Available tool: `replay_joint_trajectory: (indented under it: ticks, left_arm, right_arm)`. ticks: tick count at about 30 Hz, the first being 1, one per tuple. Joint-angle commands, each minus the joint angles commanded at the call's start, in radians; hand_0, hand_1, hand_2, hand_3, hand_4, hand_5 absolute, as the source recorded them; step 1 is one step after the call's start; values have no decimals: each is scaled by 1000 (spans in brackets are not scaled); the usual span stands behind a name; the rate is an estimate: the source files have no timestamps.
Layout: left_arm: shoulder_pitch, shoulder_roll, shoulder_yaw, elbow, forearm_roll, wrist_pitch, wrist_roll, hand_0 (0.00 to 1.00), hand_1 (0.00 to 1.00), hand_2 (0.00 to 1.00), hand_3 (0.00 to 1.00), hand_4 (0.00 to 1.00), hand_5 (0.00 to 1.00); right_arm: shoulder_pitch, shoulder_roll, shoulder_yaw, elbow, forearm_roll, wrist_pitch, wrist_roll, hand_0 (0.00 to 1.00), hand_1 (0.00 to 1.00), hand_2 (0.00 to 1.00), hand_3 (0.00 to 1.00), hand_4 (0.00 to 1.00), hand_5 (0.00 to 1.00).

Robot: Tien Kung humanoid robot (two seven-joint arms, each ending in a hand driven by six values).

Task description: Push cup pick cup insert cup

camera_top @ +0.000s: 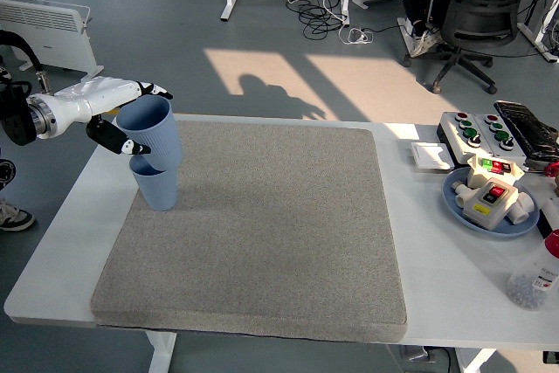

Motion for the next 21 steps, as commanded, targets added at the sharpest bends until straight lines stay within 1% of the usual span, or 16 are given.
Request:
replay_joint_trajectory:
  ticks: [3, 8, 15, 18, 21]
  left_arm:
    - [-5, -18, 14, 41, 18, 13, 3, 441, 542, 634, 450, 609, 78]
    - [-12, -34, 30, 74, 48, 35, 4, 440, 548, 636, 452, 609, 78]
    - [-20, -47, 42, 103, 56, 58, -3, 435, 552, 638, 454, 607, 78]
    - [-23, -52, 58, 120, 58, 74, -6, 427, 552, 641, 463, 616, 85]
    - [-21, -55, 69, 136, 53, 80, -8, 427, 552, 641, 463, 616, 85]
  right_arm:
    - [3, -1, -4, 0, 7, -1, 1, 730, 667, 636, 572, 129, 364]
    - [8, -1, -10, -1, 15, -2, 4, 730, 666, 636, 572, 129, 364]
    - [12, -2, -12, -1, 17, -2, 5, 730, 666, 636, 572, 129, 364]
    - [14, -3, -11, -1, 15, -2, 4, 730, 666, 636, 572, 129, 364]
    - [15, -3, -11, -1, 15, -2, 5, 730, 666, 636, 572, 129, 364]
